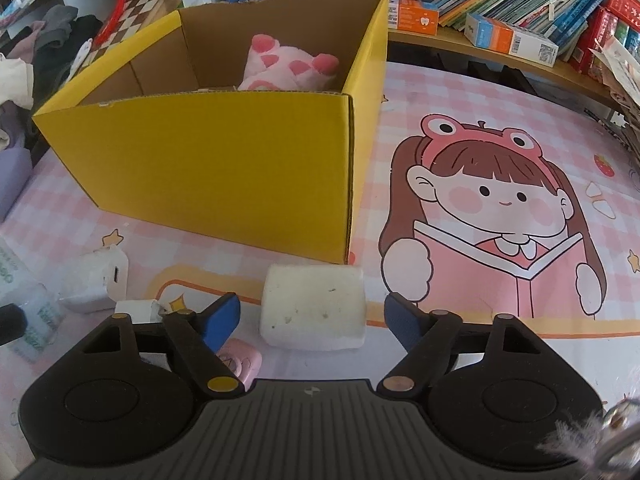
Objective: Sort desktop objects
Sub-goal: 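Close the left gripper on the clear tape roll while the right gripper grasps the white sponge block, then lift the tape roll with the left gripper while the right gripper carries the sponge toward the yellow box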
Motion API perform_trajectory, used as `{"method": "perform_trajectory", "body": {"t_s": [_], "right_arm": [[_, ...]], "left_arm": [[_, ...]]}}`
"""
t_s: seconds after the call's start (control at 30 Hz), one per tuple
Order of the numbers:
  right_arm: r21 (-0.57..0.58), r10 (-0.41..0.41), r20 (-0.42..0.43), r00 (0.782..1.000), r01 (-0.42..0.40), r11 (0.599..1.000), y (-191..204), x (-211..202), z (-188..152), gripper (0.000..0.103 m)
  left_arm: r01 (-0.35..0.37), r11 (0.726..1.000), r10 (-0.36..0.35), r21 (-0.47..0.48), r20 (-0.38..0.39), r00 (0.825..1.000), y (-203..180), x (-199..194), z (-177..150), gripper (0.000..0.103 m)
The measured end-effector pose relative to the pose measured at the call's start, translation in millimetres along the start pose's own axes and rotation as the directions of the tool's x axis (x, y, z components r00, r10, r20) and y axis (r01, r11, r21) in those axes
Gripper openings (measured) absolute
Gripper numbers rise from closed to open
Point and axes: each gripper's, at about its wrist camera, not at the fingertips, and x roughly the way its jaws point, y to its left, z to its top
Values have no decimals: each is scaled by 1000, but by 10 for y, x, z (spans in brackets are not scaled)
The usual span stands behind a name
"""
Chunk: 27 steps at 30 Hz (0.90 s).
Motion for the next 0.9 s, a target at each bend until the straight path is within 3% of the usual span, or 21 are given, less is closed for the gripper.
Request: {"method": "perform_trajectory", "body": {"t_s": [0.17, 0.37, 0.9], "right_arm": [[-7, -13, -11, 1000, 13, 1000, -2, 51, -6, 53], [-9, -4, 0, 1000, 4, 1000, 11, -20, -21, 48], [-6, 5, 75, 997, -5, 1000, 138, -480, -99, 47]], "left_arm": [[-13, 1000, 13, -18, 5, 1000, 37, -36, -20, 84], [-13, 1000, 14, -23, 19, 1000, 53, -86, -34, 84], [28, 1000, -28, -3, 72, 997, 69, -229, -34, 84]]}}
